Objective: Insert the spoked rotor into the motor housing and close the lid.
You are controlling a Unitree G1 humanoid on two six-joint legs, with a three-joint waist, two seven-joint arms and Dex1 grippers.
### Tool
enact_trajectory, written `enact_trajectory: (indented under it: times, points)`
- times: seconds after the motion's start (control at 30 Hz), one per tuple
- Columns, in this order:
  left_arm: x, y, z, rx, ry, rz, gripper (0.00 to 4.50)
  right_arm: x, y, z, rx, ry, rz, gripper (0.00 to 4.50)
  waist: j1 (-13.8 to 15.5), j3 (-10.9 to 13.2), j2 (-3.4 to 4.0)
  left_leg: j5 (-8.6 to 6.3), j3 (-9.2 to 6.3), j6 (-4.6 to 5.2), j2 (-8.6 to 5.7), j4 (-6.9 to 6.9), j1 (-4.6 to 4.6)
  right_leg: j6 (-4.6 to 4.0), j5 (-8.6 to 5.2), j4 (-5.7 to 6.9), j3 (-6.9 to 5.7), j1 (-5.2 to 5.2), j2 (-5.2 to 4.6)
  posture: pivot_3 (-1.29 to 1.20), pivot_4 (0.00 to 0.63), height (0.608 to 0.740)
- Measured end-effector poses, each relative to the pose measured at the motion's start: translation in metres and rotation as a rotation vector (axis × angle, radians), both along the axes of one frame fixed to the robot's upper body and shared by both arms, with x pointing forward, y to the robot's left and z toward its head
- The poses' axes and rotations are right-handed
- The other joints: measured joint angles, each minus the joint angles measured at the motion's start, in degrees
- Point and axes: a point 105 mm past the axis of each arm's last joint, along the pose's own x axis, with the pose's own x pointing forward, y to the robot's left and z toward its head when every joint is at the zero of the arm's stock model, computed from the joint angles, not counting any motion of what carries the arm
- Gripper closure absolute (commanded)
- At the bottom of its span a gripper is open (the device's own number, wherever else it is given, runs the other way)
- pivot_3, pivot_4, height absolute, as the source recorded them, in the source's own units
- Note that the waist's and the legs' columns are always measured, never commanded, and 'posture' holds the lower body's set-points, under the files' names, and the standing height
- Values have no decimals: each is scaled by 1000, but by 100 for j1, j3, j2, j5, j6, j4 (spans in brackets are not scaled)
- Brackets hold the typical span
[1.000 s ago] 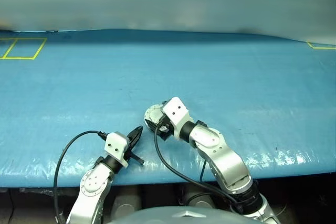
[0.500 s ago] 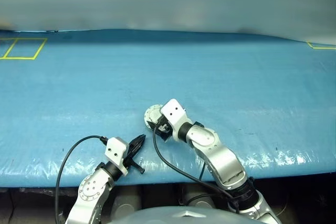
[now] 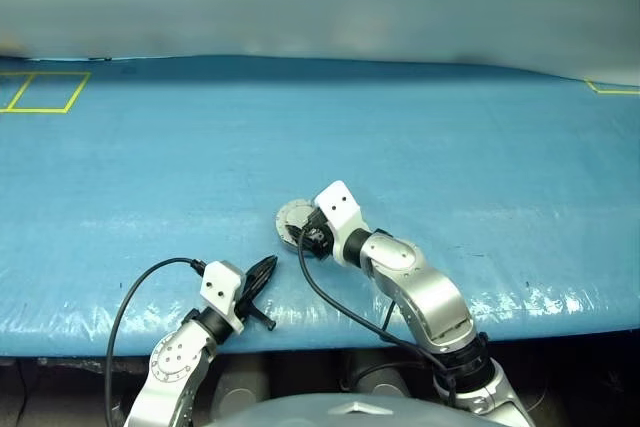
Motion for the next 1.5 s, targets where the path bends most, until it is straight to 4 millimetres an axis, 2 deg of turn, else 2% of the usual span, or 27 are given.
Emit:
enact_trajectory:
  times: [0.33,0.73,1.17,1.5]
  points:
    - [1,-2,0,-2,5,-5,4500,2,-7,0,-43,-29,22,1487,-4,0,0,0,0,0,-2,-4,-1,0,0,-1,0,-2,7,0,150,740]
    - [1,-2,-2,4,18,-8,4500,-2,12,1,24,18,-44,1487,-49,0,-1,0,0,0,2,-10,0,-1,-1,-2,2,-5,3,0,150,740]
    - [2,-3,-2,8,16,-11,4500,-7,16,-7,-45,-83,-28,1487,-97,-2,-5,0,-1,0,0,-24,4,-4,-5,-6,0,-4,5,0,150,740]
    - [1,-3,-4,9,27,-7,4500,-6,21,-9,-60,-75,-50,1487,-138,-11,-15,0,-1,0,4,-24,11,-4,-5,-5,2,1,2,0,150,740]
